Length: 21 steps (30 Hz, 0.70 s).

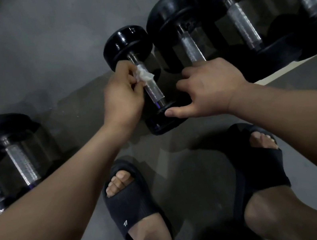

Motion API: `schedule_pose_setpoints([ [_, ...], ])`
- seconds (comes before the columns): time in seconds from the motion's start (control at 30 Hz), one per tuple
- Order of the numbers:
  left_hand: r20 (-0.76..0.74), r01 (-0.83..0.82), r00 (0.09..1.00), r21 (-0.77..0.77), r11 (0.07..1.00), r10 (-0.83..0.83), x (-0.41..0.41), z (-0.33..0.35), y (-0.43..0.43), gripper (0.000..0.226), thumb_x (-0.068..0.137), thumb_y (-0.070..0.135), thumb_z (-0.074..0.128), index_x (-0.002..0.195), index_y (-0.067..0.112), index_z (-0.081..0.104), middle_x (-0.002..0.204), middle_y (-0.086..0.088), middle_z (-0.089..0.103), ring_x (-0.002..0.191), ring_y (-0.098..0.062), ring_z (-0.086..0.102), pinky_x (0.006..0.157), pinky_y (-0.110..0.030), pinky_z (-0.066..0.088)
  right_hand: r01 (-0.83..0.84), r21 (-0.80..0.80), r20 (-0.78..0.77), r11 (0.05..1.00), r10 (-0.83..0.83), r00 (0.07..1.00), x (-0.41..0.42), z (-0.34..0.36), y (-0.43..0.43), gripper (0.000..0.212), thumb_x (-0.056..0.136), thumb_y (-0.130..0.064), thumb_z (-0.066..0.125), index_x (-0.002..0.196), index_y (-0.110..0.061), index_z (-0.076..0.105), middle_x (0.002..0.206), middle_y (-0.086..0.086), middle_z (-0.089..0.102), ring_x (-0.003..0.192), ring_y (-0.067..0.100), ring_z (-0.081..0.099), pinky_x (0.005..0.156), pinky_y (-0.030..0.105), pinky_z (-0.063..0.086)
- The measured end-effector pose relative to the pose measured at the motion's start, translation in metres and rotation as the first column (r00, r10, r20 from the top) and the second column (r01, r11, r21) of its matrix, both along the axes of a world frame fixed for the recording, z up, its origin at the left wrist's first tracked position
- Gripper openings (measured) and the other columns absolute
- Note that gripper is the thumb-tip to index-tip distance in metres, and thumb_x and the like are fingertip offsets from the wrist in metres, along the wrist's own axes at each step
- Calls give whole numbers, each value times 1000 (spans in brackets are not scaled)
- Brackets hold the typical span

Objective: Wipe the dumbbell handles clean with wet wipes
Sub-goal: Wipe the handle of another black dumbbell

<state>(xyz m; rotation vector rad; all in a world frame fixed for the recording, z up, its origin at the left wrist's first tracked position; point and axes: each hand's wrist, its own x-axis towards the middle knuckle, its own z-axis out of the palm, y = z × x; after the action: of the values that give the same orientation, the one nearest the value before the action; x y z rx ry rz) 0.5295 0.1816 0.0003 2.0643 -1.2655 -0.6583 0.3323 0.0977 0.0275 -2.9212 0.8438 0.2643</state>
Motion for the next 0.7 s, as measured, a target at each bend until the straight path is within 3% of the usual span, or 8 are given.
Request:
schedule_pose_setpoints([
  [0.13, 118, 90, 989, 8, 996, -91, 0, -1, -1, 18, 90, 15, 59, 105, 17, 70, 100, 1, 56, 84, -8, 53, 73, -3, 37, -3, 7, -4, 1000, 4, 1000, 0, -1, 0, 92, 74, -96, 10, 88, -26, 68, 88, -3, 58, 92, 24, 61, 65, 32, 32],
  [0.23, 129, 42, 991, -2, 999, -41, -6, 0, 2, 25, 89, 27, 60, 106, 17, 75, 108, 3, 59, 95, -5, 53, 82, 2, 30, -2, -1, 0, 1000, 2, 1000, -1, -1, 0, 91, 75, -95, 11, 87, -26, 68, 85, -3, 58, 89, 23, 60, 64, 31, 31],
  [0.3, 164, 17, 986, -12, 1000, -15, -7, -3, 3, 23, 91, 30, 62, 103, 17, 78, 112, 3, 58, 111, -18, 50, 90, 1, 24, 4, -4, 4, 1000, -4, 1000, -1, -1, 1, 90, 75, -95, 12, 86, -26, 69, 84, -3, 58, 88, 23, 61, 64, 31, 31],
  [0.37, 176, -25, 984, -16, 1000, 28, -7, -5, 2, 20, 94, 31, 64, 96, 18, 79, 111, 3, 54, 112, -24, 47, 92, -1, 23, 6, -10, 7, 1000, -6, 1000, -1, -1, 1, 90, 75, -95, 12, 86, -26, 69, 84, -3, 58, 89, 23, 61, 64, 31, 31],
  [0.53, 20, -102, 995, -14, 995, 102, -13, -3, -9, 9, 89, 22, 71, 95, 16, 73, 104, 1, 58, 78, 0, 57, 76, -4, 42, 2, 2, 5, 1000, -2, 1000, 0, 0, 0, 90, 75, -94, 10, 85, -26, 68, 86, -3, 58, 91, 24, 61, 64, 31, 32],
  [0.63, -14, -107, 994, -15, 994, 107, -15, -4, -7, 20, 89, 23, 67, 108, 21, 72, 105, -1, 66, 89, -8, 65, 86, -24, 54, 3, -1, 7, 1000, -3, 1000, 0, 0, 1, 90, 76, -94, 11, 85, -25, 68, 85, -3, 58, 91, 24, 61, 64, 31, 32],
  [0.7, 5, -60, 998, 2, 998, 60, -17, -5, 1, 29, 92, 21, 64, 120, 22, 72, 110, -3, 65, 93, -10, 64, 91, -20, 50, 1, -5, 7, 1000, -1, 1000, 0, -1, 1, 89, 76, -94, 13, 86, -25, 68, 86, -3, 58, 92, 24, 61, 64, 31, 31],
])
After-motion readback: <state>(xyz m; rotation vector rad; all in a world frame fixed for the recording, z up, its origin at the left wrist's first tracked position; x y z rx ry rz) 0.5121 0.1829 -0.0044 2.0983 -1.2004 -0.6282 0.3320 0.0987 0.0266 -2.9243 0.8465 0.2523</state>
